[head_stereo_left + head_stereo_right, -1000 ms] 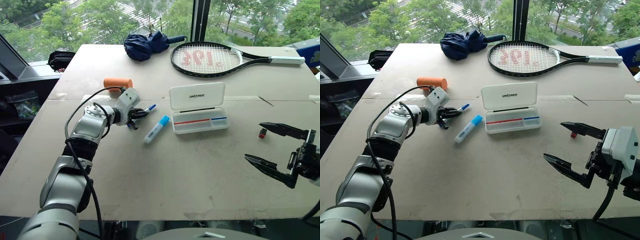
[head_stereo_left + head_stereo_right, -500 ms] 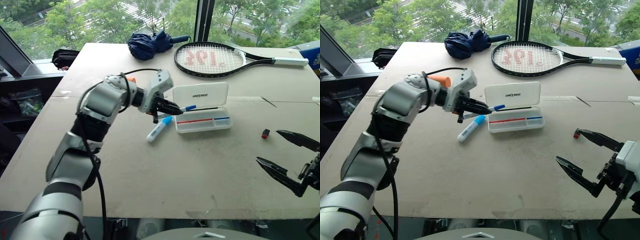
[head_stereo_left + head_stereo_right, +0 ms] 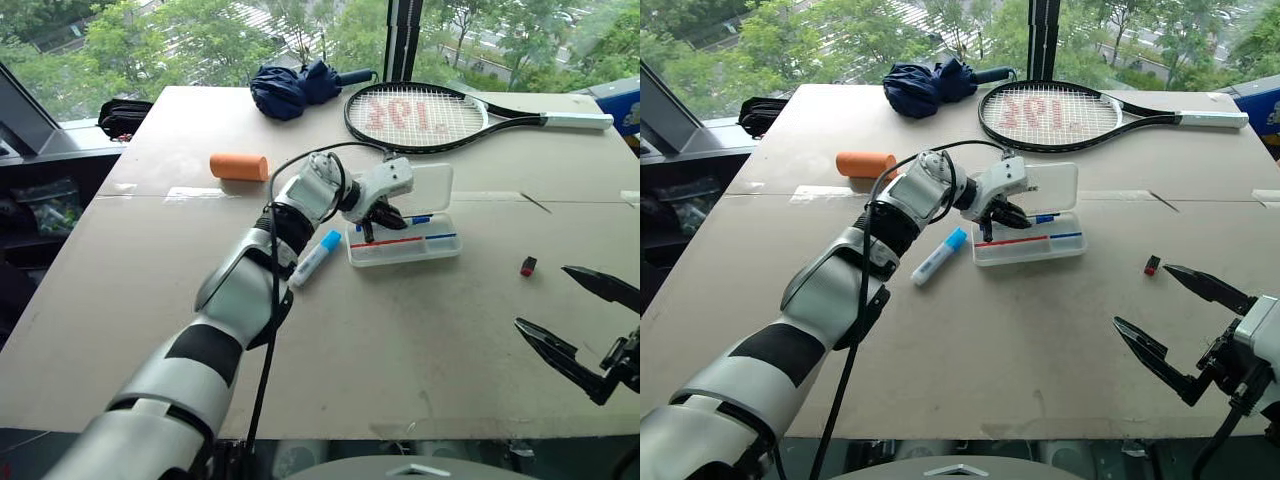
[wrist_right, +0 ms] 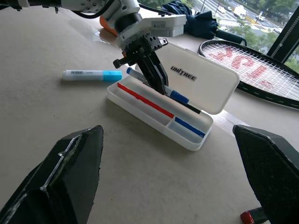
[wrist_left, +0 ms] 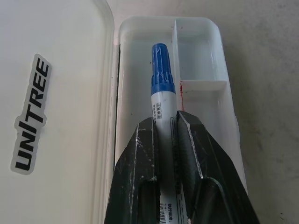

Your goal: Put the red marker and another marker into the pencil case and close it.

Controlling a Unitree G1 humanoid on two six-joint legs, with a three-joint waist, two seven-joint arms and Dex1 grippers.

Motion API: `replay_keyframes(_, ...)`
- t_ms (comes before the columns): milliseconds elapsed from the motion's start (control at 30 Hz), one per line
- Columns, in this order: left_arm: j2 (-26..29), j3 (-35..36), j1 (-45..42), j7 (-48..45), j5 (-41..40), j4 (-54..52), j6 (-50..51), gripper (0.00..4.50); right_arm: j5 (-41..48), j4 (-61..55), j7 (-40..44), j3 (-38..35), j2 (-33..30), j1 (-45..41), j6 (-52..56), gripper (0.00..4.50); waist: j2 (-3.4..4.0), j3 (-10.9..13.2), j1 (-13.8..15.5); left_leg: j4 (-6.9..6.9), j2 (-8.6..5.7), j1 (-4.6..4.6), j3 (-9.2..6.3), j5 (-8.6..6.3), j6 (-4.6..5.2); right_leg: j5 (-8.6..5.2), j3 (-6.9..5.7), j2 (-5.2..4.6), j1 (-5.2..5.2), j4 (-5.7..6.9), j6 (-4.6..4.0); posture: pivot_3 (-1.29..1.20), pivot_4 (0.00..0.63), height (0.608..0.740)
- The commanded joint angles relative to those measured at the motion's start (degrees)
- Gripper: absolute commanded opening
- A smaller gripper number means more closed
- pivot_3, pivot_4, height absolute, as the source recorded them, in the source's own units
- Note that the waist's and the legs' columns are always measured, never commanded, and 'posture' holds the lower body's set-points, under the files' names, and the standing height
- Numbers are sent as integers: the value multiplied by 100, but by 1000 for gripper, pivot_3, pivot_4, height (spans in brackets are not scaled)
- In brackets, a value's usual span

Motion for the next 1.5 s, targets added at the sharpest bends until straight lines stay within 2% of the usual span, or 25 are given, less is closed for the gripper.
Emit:
replay_keyframes(33, -146, 170, -221, 215, 218, 378, -550, 514, 11, -212, -89, -203, 73, 148, -146, 4500, 0, 0, 5, 0, 0, 0, 0, 0, 0, 0, 1, 0, 0, 0, 0, 0, 150, 730)
replay_keyframes(100, -145, 267, -272, 198, 228, 418, -638, 1183, 16, -243, -115, -197, 93, 205, -162, 4500, -1, 1, 5, 0, 0, -1, 0, 0, 0, 0, 1, 0, 0, 0, 0, 0, 150, 730)
replay_keyframes(167, -32, 408, -305, 121, 210, 318, -645, 2151, 35, -248, -128, -185, 90, 233, -170, 4500, -1, 1, -2, 0, 1, -1, -1, 0, 0, 0, 1, 0, -1, 1, 0, 0, 150, 730)
replay_keyframes(233, 271, 577, -245, -274, 54, -191, -229, 3130, 42, -232, -104, -149, 76, 248, -183, 4500, 0, 1, -11, 0, 2, 0, -1, 0, 0, 0, 1, 0, -1, 2, 0, 0, 150, 730)
replay_keyframes(333, 947, 914, 296, -844, -404, -1860, 1168, 3130, 51, -109, -35, -14, -22, 131, -181, 4500, 5, 3, -59, -1, 7, -3, -1, 0, 0, 0, 2, 2, -9, 9, 0, 0, 150, 730)
replay_keyframes(467, 1782, 1453, 1373, -745, -1003, -4281, 3180, 3130, 70, 100, 36, 196, -177, -130, -148, 4500, 20, 2, -152, -5, 23, 2, 1, 0, 0, -1, 7, 0, -10, 12, -1, 0, 150, 730)
replay_keyframes(533, 2125, 1948, 2367, -94, -993, -5749, 4169, 3130, 77, 223, 93, 411, -299, -360, -115, 4500, 23, 3, -137, -8, 28, 6, 2, 1, -1, -1, 9, -3, -12, 18, -1, 0, 150, 730)
replay_keyframes(600, 2297, 2237, 3129, 484, -967, -6781, 4876, 3130, 91, 312, 150, 576, -395, -538, -87, 4500, 29, 2, -154, -6, 30, 10, 9, 0, -2, -1, 18, -5, -13, 19, 0, 0, 150, 730)
replay_keyframes(700, 2385, 2275, 3808, 1077, -944, -7695, 5307, 3130, 96, 394, 298, 726, -511, -661, -72, 4500, 24, 7, -28, 1, 29, 3, -6, 1, -3, -1, 18, -11, -12, 24, 0, 0, 150, 730)
replay_keyframes(800, 2529, 1975, 4396, 1458, -868, -8016, 5153, 3130, 119, 506, 462, 800, -632, -764, -71, 4500, 24, 6, 76, 14, 18, 3, -13, 1, -4, -1, 3, -18, 2, 23, 0, 0, 150, 730)
replay_keyframes(900, 2395, 1741, 4666, 1822, -855, -7786, 4870, 3130, 96, 602, 513, 793, -684, -854, -70, 4500, 25, 5, 76, 14, 13, 15, -2, 1, -3, -1, 6, -23, 13, 13, 0, 0, 150, 730)
replay_keyframes(1000, 2376, 1590, 4781, 1989, -890, -7549, 4600, 2304, 88, 602, 533, 771, -676, -842, -72, 4500, 23, 3, 77, 14, 12, 13, -4, 1, -3, 0, 4, -25, 14, 10, 0, 0, 150, 730)
replay_keyframes(1100, 2491, 1485, 4902, 2011, -917, -7392, 4350, 870, 73, 569, 567, 708, -632, -732, -92, 4500, 29, -2, 51, 13, 12, 15, -3, 1, -3, 0, 5, -24, 14, 12, 0, 0, 150, 730)
replay_keyframes(1133, 2523, 1511, 4885, 1981, -962, -7362, 4283, 754, 72, 560, 567, 685, -614, -691, -99, 4500, 33, -4, 47, 12, 12, 15, -3, 1, -3, 0, 5, -25, 14, 11, 0, 0, 150, 730)
replay_keyframes(1233, 2607, 1747, 4653, 1661, -1283, -7312, 3995, 761, 77, 521, 572, 608, -550, -553, -126, 4500, 36, -6, 36, 12, 12, 16, -3, 1, -2, 0, 5, -25, 14, 12, 0, 0, 150, 730)
replay_keyframes(1300, 2824, 1846, 4212, 943, -1739, -7285, 3799, 761, 52, 513, 605, 523, -468, -394, -167, 4500, 32, -1, 38, 12, 12, 16, -3, 1, -2, 0, 3, -23, 13, 12, 0, 0, 150, 730)
replay_keyframes(1400, 3182, 1527, 3592, 144, -1942, -7049, 3560, 761, -9, 512, 614, 452, -388, -254, -220, 4500, 21, 4, 31, 13, 12, 7, -9, 1, -3, -1, -7, -21, 10, 11, 0, 0, 150, 730)
replay_keyframes(1500, 3182, 1072, 2895, -306, -1933, -6672, 3433, 761, -11, 476, 599, 320, -322, -113, -270, 4500, 28, 0, 22, 12, 8, 11, 1, 0, -2, -1, 3, -22, 12, 6, 0, 0, 150, 730)
